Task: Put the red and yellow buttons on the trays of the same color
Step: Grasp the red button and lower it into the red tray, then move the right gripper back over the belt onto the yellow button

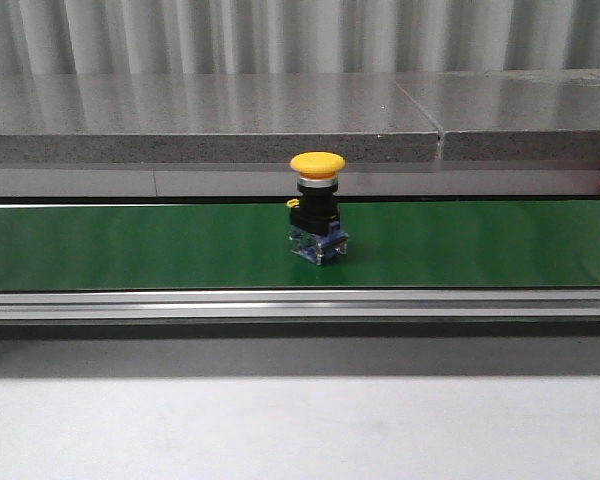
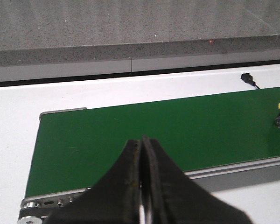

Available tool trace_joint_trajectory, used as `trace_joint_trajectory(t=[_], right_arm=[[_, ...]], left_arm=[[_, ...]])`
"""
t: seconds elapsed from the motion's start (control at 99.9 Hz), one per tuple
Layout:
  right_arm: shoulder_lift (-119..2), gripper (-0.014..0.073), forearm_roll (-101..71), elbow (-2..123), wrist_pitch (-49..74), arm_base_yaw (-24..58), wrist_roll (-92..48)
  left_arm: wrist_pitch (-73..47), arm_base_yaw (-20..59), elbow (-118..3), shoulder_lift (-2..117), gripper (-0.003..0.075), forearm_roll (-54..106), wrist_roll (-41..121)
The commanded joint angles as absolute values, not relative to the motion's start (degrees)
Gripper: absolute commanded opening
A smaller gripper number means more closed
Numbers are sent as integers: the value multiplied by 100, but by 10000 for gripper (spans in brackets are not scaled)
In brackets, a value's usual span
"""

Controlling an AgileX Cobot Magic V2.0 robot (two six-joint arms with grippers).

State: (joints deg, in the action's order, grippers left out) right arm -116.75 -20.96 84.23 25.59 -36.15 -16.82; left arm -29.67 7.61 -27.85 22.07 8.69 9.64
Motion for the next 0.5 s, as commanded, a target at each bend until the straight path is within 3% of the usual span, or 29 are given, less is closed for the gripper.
trace_joint_trajectory(t=[0.0,0.17,0.39,0.49], right_arm=[[-11440,36,-2112,8611,2274,-3646,-1738],[-11501,92,-2112,8611,2239,-3646,-1738],[-11501,461,-2112,8619,2184,-3646,-1738],[-11463,556,-2112,8658,2209,-3646,-1738]], left_arm=[[-2568,804,-2942,2242,-21,959,977],[-2568,804,-2942,2242,-21,959,977],[-2568,804,-2942,2242,-21,959,977],[-2568,804,-2942,2242,-21,959,977]])
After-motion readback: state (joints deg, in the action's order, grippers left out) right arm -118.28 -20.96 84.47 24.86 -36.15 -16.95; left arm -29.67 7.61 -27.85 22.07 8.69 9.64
